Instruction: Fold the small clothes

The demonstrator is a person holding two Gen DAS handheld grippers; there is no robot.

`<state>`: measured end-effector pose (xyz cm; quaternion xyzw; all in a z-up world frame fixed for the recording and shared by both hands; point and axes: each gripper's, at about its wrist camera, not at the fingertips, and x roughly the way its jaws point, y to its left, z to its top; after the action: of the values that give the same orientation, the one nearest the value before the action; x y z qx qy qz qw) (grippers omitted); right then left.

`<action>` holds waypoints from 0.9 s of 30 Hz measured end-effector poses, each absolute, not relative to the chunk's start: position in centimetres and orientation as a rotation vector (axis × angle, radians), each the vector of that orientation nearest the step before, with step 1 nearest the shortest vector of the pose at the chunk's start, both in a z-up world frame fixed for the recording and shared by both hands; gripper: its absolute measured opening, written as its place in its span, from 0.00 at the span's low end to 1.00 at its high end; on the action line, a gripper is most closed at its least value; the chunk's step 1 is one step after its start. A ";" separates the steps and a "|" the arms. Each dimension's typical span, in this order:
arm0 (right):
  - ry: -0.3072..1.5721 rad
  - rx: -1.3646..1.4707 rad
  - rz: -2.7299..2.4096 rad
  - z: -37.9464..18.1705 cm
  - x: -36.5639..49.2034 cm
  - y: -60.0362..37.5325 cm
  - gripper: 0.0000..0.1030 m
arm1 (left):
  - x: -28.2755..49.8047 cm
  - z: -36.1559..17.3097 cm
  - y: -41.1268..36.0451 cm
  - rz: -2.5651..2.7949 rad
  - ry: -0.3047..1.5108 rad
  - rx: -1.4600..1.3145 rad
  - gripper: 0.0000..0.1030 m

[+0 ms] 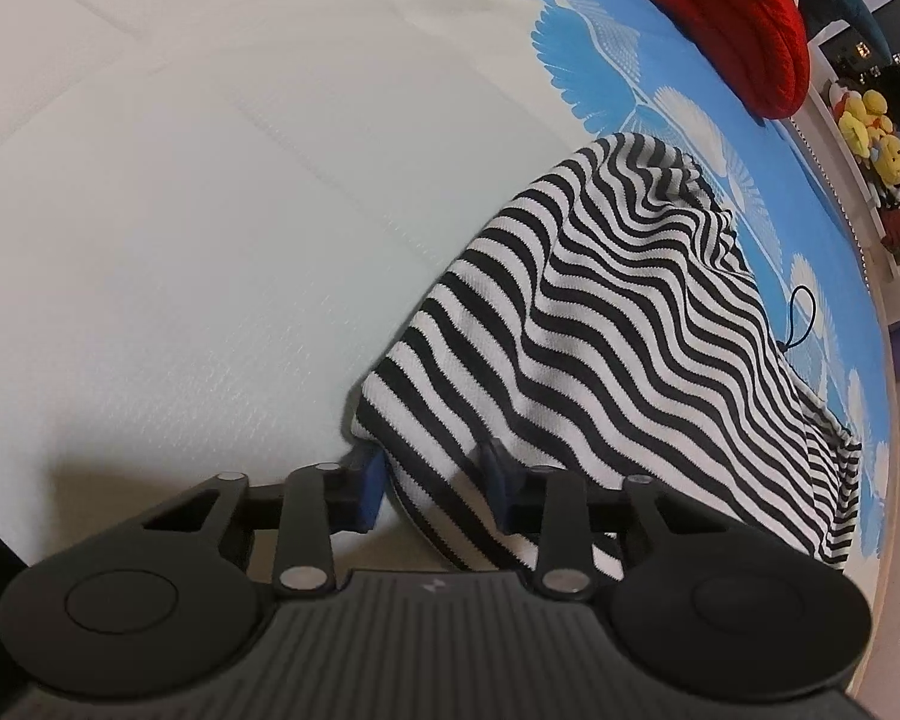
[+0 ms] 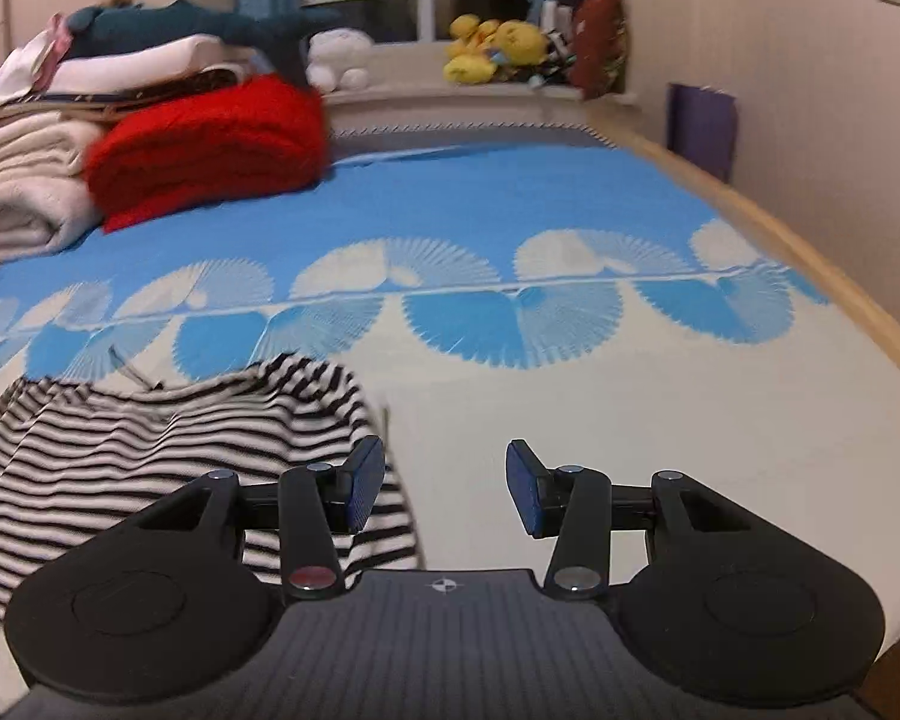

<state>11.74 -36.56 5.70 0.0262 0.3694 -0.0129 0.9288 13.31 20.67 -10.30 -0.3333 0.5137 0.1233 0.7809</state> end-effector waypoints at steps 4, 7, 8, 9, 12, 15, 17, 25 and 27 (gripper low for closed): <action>0.797 0.022 -0.065 4.7 11.8 -36.4 0.45 | 13.6 -10.5 20.3 0.260 1.108 -0.735 0.21; 0.815 0.038 -0.082 4.4 11.7 -36.9 0.45 | 13.4 -10.0 20.3 0.249 1.086 -0.725 0.12; 0.822 0.044 -0.092 4.3 11.6 -37.0 0.45 | 13.3 -9.5 20.2 0.249 1.069 -0.692 0.11; 0.827 0.049 -0.104 4.2 11.6 -37.1 0.45 | 13.1 -9.0 20.0 0.244 1.051 -0.664 0.11; 0.831 0.076 -0.138 4.1 11.5 -37.5 0.45 | 12.3 -7.3 20.0 0.220 1.003 -0.644 0.10; 0.824 0.099 -0.156 4.2 11.3 -37.5 0.45 | 11.2 -5.4 20.2 0.196 0.953 -0.608 0.09; 0.821 0.107 -0.157 4.2 11.2 -37.4 0.45 | 10.5 -4.4 20.3 0.201 0.936 -0.564 0.09; 0.848 0.064 -0.132 3.9 11.8 -36.7 0.45 | 9.4 -4.4 21.0 0.366 0.987 -0.410 0.09; 0.865 0.072 -0.134 3.7 12.1 -37.0 0.45 | 9.3 -3.8 20.2 0.373 0.967 -0.359 0.09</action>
<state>12.05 -36.98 3.68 0.0350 0.4186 -0.0648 0.9052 9.30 20.19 -3.82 -0.1708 0.4598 0.1774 0.8532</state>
